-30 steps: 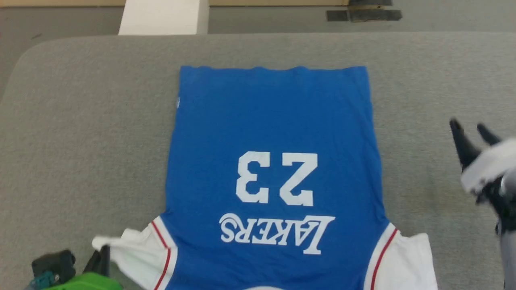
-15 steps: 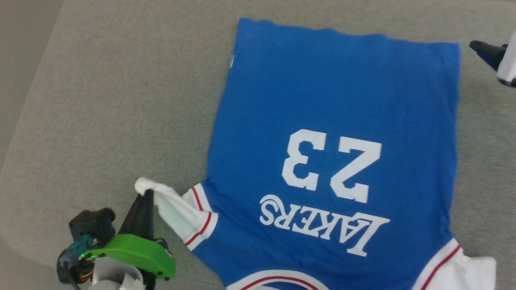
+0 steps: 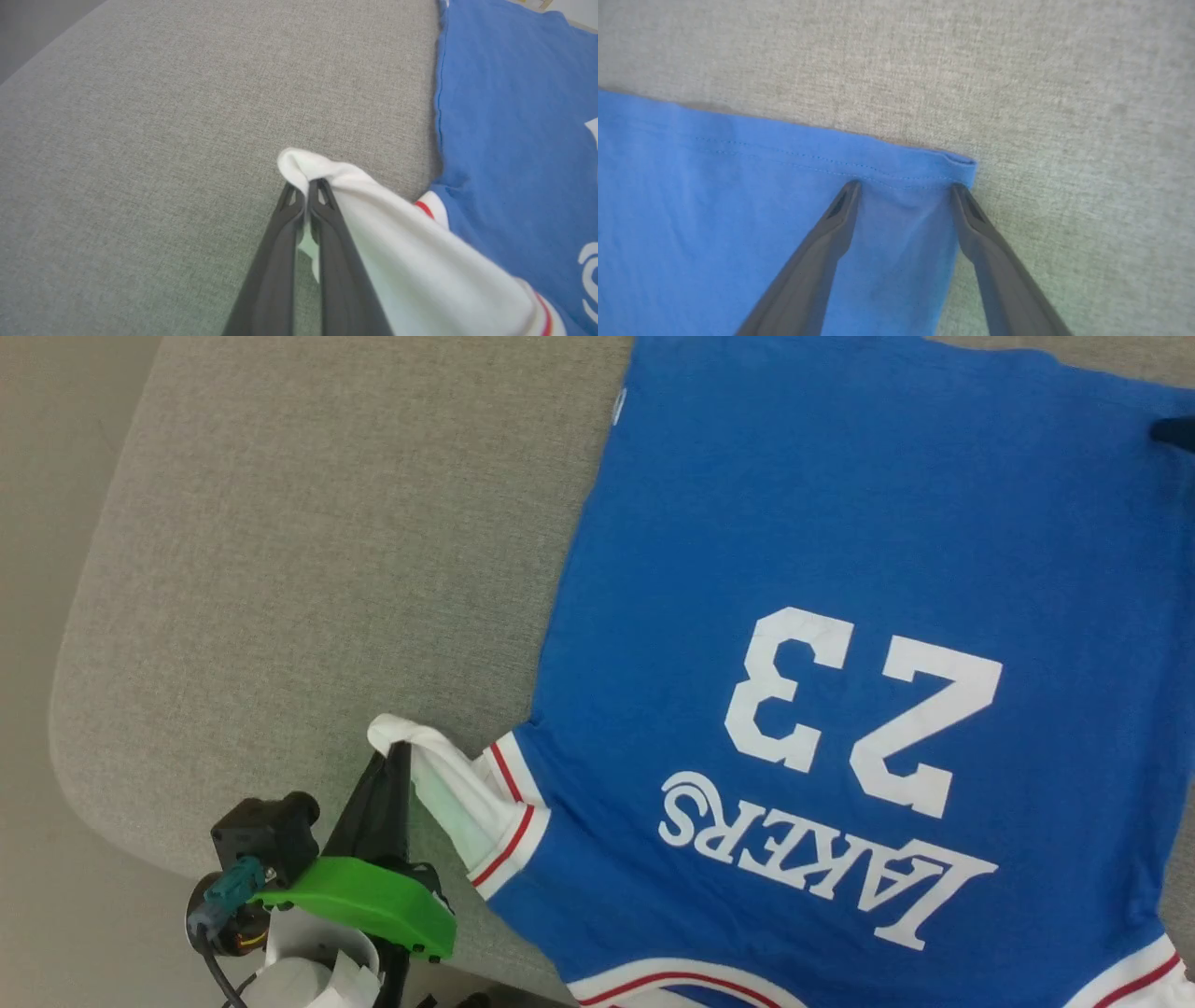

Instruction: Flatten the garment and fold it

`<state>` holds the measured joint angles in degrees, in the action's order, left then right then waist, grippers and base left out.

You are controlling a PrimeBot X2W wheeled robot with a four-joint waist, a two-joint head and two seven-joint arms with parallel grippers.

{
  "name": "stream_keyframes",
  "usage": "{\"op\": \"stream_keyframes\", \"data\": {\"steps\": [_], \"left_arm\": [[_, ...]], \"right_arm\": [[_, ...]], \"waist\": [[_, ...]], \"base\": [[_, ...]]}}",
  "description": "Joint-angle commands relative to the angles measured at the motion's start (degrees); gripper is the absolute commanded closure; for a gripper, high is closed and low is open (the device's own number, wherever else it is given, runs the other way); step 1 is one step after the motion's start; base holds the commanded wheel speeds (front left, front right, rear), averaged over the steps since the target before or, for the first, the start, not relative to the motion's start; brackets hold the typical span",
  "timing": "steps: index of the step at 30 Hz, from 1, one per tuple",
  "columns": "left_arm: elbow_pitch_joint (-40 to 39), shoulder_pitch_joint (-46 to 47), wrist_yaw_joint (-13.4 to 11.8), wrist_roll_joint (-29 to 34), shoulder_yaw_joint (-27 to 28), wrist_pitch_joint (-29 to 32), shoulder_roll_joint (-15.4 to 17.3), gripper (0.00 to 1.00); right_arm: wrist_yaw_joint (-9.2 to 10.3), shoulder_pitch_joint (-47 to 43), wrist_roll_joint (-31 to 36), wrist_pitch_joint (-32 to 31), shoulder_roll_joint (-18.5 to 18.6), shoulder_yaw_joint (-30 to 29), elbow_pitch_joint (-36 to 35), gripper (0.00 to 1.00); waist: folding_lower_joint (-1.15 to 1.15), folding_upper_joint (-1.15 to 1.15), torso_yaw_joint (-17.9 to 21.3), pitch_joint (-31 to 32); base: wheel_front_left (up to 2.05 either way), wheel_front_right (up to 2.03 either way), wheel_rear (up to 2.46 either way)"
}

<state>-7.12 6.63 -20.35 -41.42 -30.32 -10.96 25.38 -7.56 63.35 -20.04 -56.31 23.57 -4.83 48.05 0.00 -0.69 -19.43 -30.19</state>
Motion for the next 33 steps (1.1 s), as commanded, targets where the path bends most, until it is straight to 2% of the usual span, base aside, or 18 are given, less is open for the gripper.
{"op": "stream_keyframes", "data": {"steps": [1, 2, 3, 9, 14, 23, 29, 33], "left_arm": [[0.4, 1.1, 0.4, 0.0, 0.1, -0.6, -0.4, 1.00], [0.6, 1.1, 0.5, -0.1, 0.1, -0.7, -0.4, 1.00], [0.9, 1.1, 0.6, -0.1, 0.2, -0.8, -0.5, 1.00], [2.4, 1.1, 0.6, -0.3, 0.5, -1.0, -0.3, 1.00], [3.0, 0.1, 0.2, -0.8, 0.9, -0.8, 0.3, 1.00], [2.0, -3.9, -2.1, -1.8, 2.4, 0.7, 3.0, 1.00], [1.0, -7.4, -3.8, -3.2, 4.1, 1.5, 4.9, 1.00], [0.2, -9.8, -4.5, -4.5, 5.4, 1.8, 6.0, 1.00]], "right_arm": [[0.08, -4.2, 0.6, -1.8, -2.3, 0.7, 3.6, 0.56], [0.08, -4.4, 0.6, -2.3, -2.5, 0.7, 3.6, 0.73], [0.08, -4.7, 0.5, -2.6, -2.7, 0.6, 3.5, 1.00], [0.08, -5.4, -0.6, -1.5, -2.8, 2.0, 0.7, 1.00], [0.08, -5.9, -1.8, 0.3, -1.5, 4.8, -2.4, 1.00], [0.08, -13.2, -7.3, -0.3, 8.1, 14.9, -16.5, 1.00], [0.08, -25.5, -12.0, -1.4, 14.9, 14.8, -27.2, 1.00], [0.08, -36.4, -12.9, -2.3, 17.4, 12.6, -33.3, 1.00]], "waist": [[0.00, 0.69, -0.8, -0.9], [0.00, 0.69, -0.8, -0.8], [0.00, 0.69, -0.8, -0.8], [0.00, 0.69, -0.4, 1.1], [0.00, 0.69, 0.4, 4.8], [0.00, 0.69, 4.1, 13.4], [0.00, 0.69, 8.8, 17.1], [0.00, 0.69, 12.8, 18.0]], "base": [[0.00, 0.00, 0.00], [0.00, 0.00, 0.00], [0.00, 0.00, 0.00], [0.00, 0.00, 0.00], [0.00, 0.00, 0.00], [0.00, 0.00, 0.00], [0.00, 0.00, 0.00], [0.00, 0.00, 0.00]]}}
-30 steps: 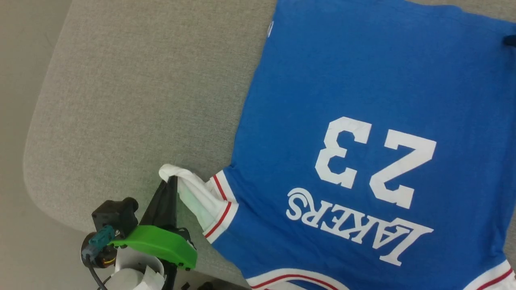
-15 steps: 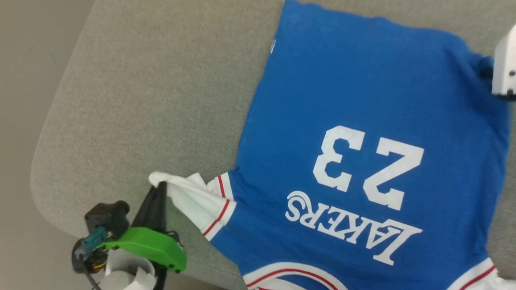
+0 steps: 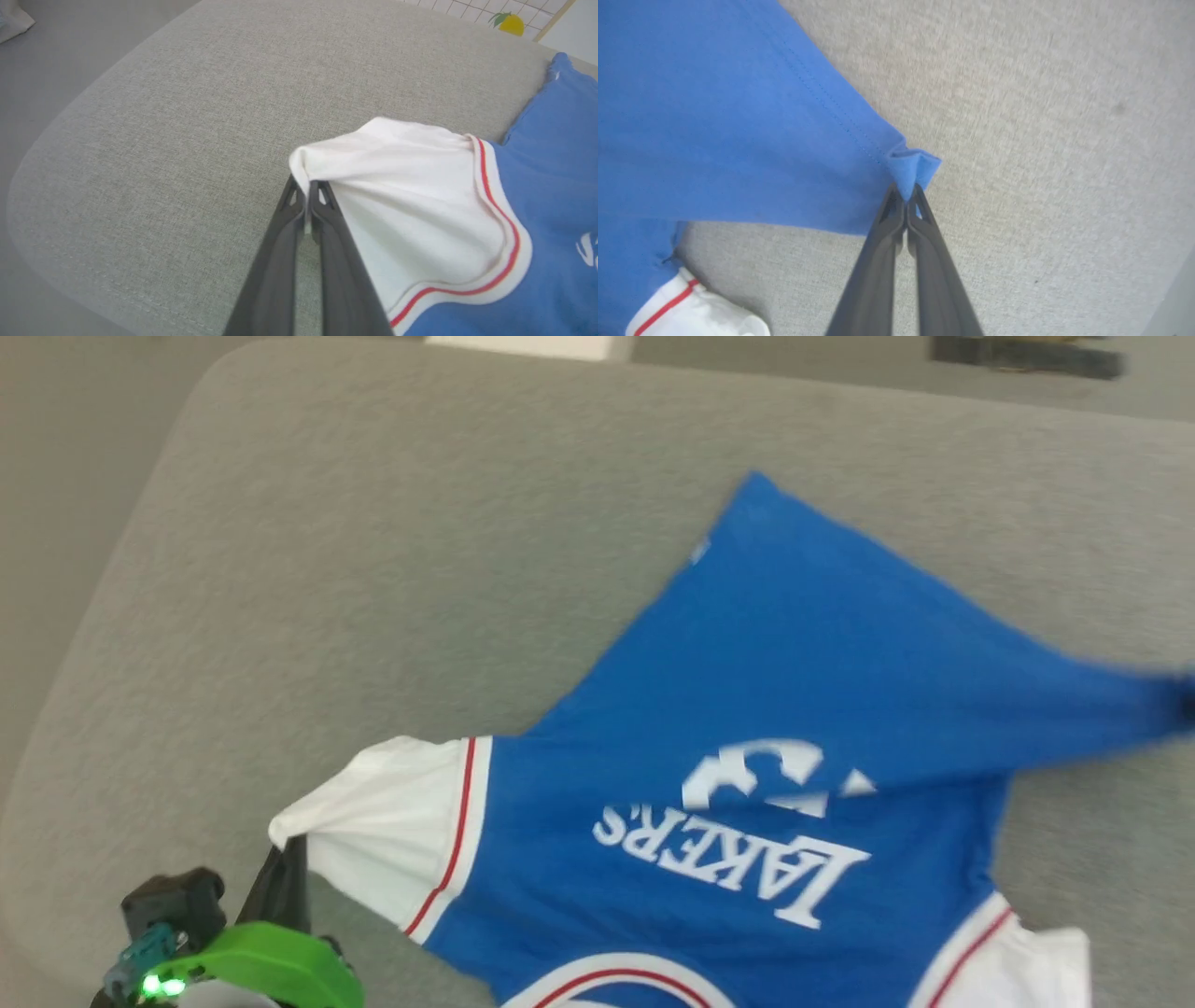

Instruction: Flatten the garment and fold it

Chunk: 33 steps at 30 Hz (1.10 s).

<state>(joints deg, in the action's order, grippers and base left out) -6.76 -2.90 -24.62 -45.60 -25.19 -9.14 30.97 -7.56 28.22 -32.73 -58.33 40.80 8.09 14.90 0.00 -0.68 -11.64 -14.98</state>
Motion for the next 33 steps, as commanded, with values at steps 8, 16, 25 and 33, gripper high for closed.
{"op": "stream_keyframes", "data": {"steps": [8, 16, 25, 33], "left_arm": [[-0.6, -2.7, -1.2, -1.5, 2.0, 0.7, 2.3, 1.00], [-0.9, -3.0, -1.4, -1.6, 1.9, 1.5, 3.0, 1.00], [-1.2, -2.4, -1.2, -1.6, 1.8, 1.6, 3.2, 1.00], [-1.6, -1.1, -1.1, -1.5, 1.6, 1.9, 3.1, 1.00]], "right_arm": [[0.08, -23.2, -1.5, 0.1, -3.8, -7.9, -6.0, 1.00], [0.08, -37.5, -1.3, -0.1, -12.3, -14.0, -7.1, 1.00], [0.08, -35.2, 4.3, 19.4, -19.4, -20.6, -11.0, 0.00], [0.08, -23.5, 8.2, 37.4, -20.7, -15.9, -7.5, 0.00]], "waist": [[0.00, 0.68, 12.2, 3.5], [0.00, 0.68, 14.2, 4.1], [0.00, 0.68, 14.1, 3.5], [0.00, 0.68, 13.5, 2.1]], "base": [[0.00, 0.00, 0.00], [0.00, 0.00, 0.00], [0.00, 0.00, 0.00], [0.00, 0.00, 0.00]]}}
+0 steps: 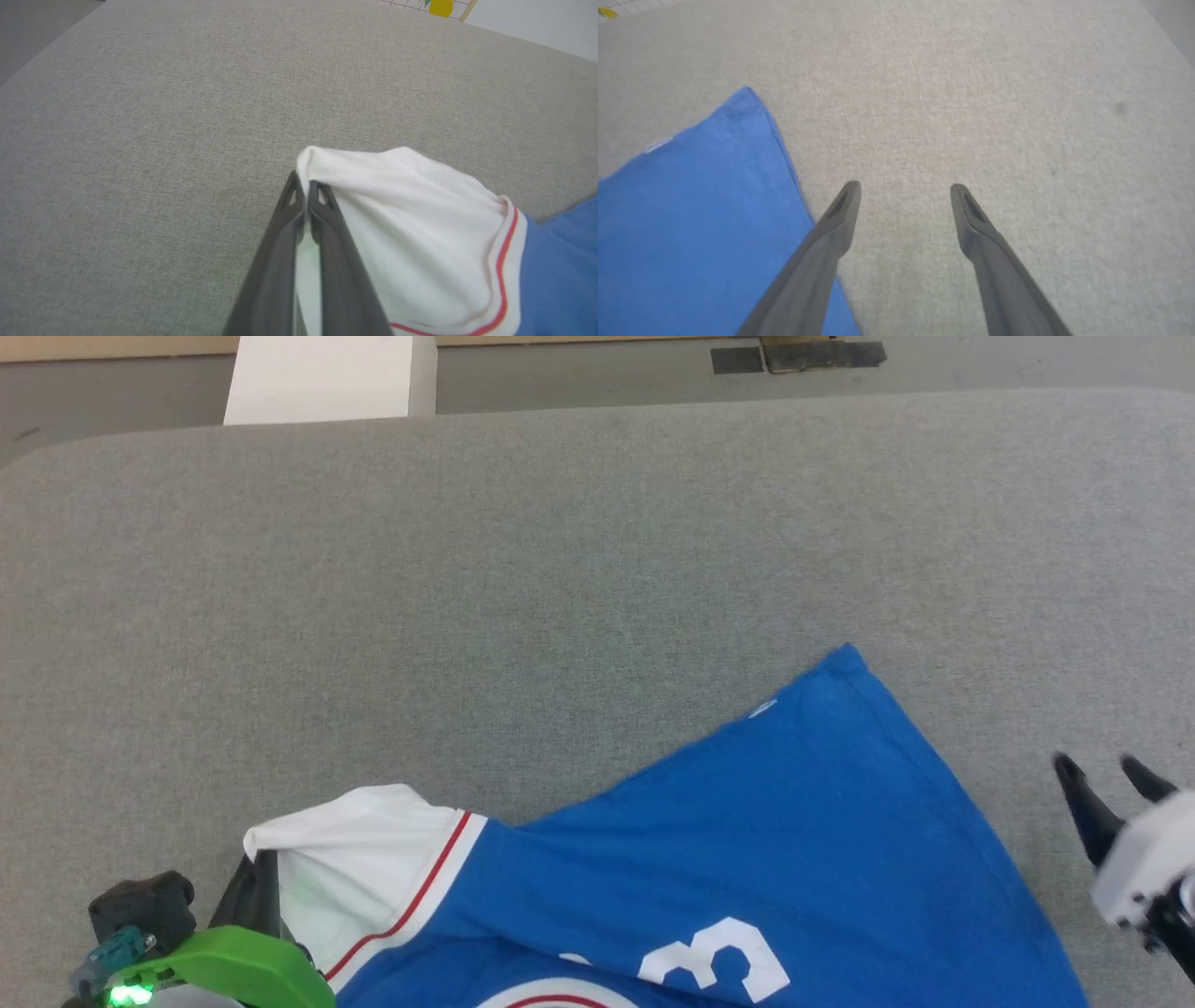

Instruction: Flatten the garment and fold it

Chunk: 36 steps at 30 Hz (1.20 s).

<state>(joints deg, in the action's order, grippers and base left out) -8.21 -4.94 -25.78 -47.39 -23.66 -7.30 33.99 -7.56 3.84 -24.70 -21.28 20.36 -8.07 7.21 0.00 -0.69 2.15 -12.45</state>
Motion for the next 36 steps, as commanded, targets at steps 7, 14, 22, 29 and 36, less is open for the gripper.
{"op": "stream_keyframes", "data": {"steps": [7, 14, 22, 29, 36], "left_arm": [[0.3, 3.4, 0.7, 1.0, -1.2, -0.4, -1.3, 1.00], [1.4, 6.6, 2.1, 1.9, -2.9, -0.7, -2.8, 1.00], [2.5, 10.1, 3.7, 2.7, -4.3, -1.3, -4.4, 1.00], [4.5, 10.8, 4.6, 2.4, -4.8, -2.3, -5.7, 1.00], [5.3, 10.8, 4.7, 2.1, -4.3, -2.2, -4.9, 1.00]], "right_arm": [[0.08, 12.2, -1.6, -1.7, 1.0, 10.6, 5.9, 0.00], [0.08, 25.5, -6.4, -18.7, 2.9, 22.9, 10.9, 0.00], [0.08, 32.6, -7.4, -24.8, 2.9, 27.6, 18.7, 0.00], [0.08, 32.4, -12.4, -34.4, 2.8, 32.7, 24.3, 0.20], [0.08, 32.2, -15.4, -34.8, 3.6, 36.7, 22.8, 1.00]], "waist": [[0.00, 0.69, -1.9, -2.3], [0.00, 0.69, -4.3, -4.6], [0.00, 0.69, -7.1, -7.8], [0.00, 0.69, -7.8, -8.1], [0.00, 0.69, -7.0, -6.5]], "base": [[0.00, 0.00, 0.00], [0.00, 0.00, 0.00], [0.00, 0.00, 0.00], [0.00, 0.00, 0.00], [0.00, 0.00, 0.00]]}}
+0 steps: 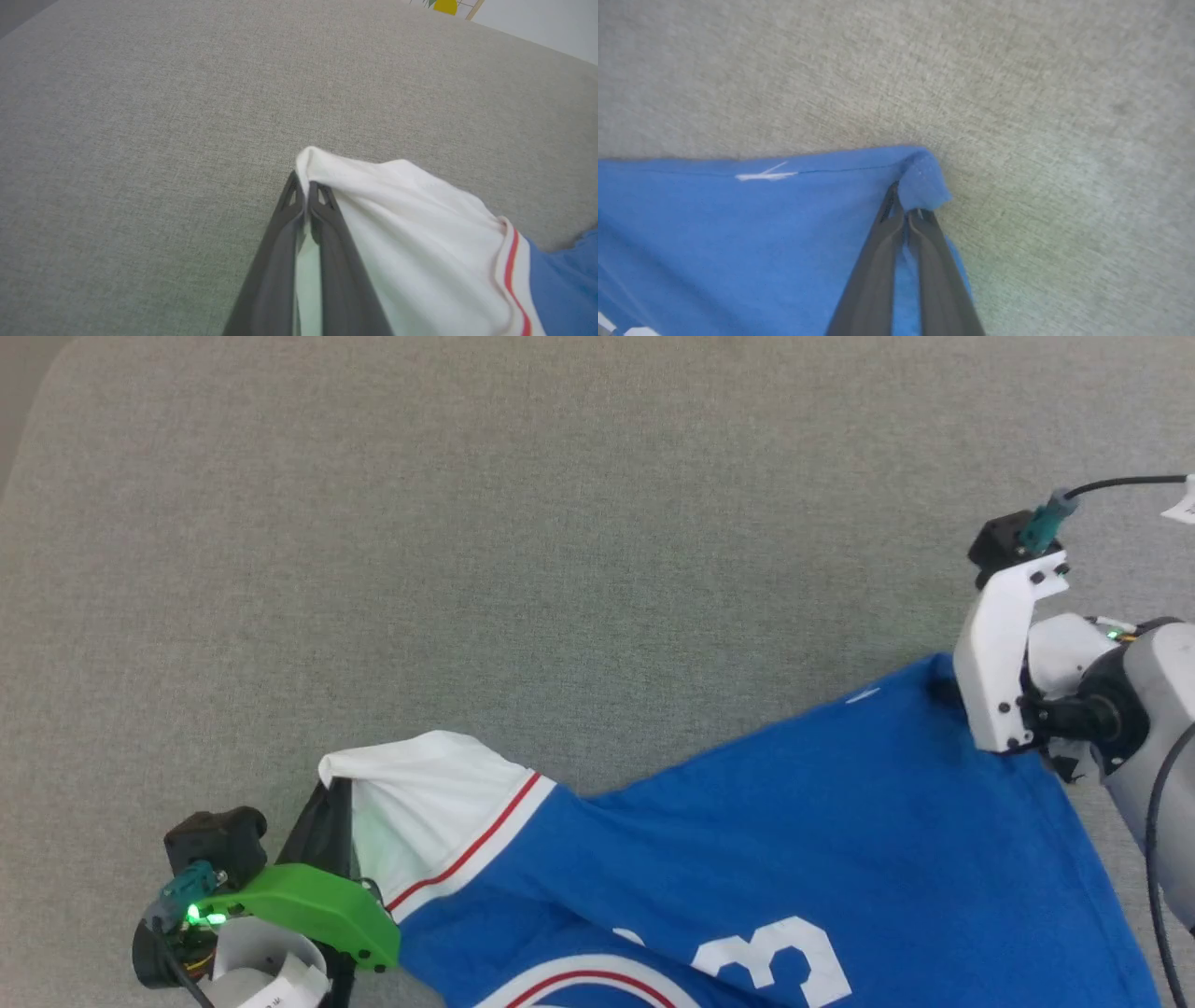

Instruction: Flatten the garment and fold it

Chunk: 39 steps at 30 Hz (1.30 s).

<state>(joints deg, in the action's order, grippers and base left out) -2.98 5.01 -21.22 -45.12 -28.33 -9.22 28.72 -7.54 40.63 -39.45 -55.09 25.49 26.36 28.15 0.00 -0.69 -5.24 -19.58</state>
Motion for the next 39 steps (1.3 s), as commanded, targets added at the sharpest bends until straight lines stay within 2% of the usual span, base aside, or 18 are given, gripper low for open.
{"op": "stream_keyframes", "data": {"steps": [1, 6, 9, 13, 16, 22, 27, 33, 39], "left_arm": [[0.1, 0.9, 0.1, -0.2, 0.5, -0.2, 0.7, 1.00], [0.1, 2.6, 0.2, 0.8, 1.4, 1.0, 3.7, 1.00], [-0.1, 5.8, 1.1, 1.6, 2.3, 2.4, 6.4, 1.00], [0.2, 14.4, 3.4, 2.9, 3.2, 5.9, 9.8, 1.00], [2.7, 21.1, 5.6, 3.5, 3.0, 8.1, 10.5, 1.00], [13.5, 37.2, 10.3, 4.3, 2.5, 10.5, 8.2, 1.00], [23.7, 51.0, 13.7, 6.6, 2.0, 9.3, 5.9, 1.00], [32.4, 67.9, 16.0, 10.5, 1.9, 6.6, 4.6, 1.00], [37.5, 84.1, 16.6, 13.9, 2.2, 4.2, 3.8, 1.00]], "right_arm": [[0.05, -4.4, -0.9, -0.3, -1.4, 2.5, 1.4, 1.00], [0.05, -2.5, -0.2, 5.7, 0.2, 3.7, 0.1, 1.00], [0.05, -0.9, 1.6, 10.7, 1.1, 2.8, 0.3, 1.00], [0.05, 2.2, 5.4, 18.0, 1.3, -0.3, 2.8, 1.00], [0.05, 4.8, 7.1, 21.7, 0.5, -2.5, 5.0, 1.00], [0.05, 12.5, 10.6, 29.9, -1.4, -7.6, 9.9, 1.00], [0.05, 20.9, 13.8, 36.3, -2.8, -12.0, 12.1, 1.00], [0.05, 31.9, 18.2, 41.6, -3.3, -15.6, 13.4, 1.00], [0.05, 43.3, 21.4, 46.2, -3.3, -19.3, 12.9, 1.00]], "waist": [[0.00, 0.69, 0.5, 1.0], [0.00, 0.69, 1.4, 5.0], [0.00, 0.69, 1.9, 7.8], [0.00, 0.69, 3.0, 11.2], [0.00, 0.69, 4.0, 12.7], [0.00, 0.69, 6.3, 13.8], [0.00, 0.69, 8.2, 10.9], [0.00, 0.69, 9.9, 3.9], [0.00, 0.69, 10.7, -5.3]], "base": [[0.00, 0.00, 0.00], [0.00, 0.00, 0.00], [0.00, 0.00, 0.00], [0.00, 0.00, 0.00], [0.00, 0.00, 0.00], [0.00, 0.00, 0.00], [0.00, 0.00, 0.00], [0.00, 0.00, 0.00], [0.00, 0.00, 0.00]]}}
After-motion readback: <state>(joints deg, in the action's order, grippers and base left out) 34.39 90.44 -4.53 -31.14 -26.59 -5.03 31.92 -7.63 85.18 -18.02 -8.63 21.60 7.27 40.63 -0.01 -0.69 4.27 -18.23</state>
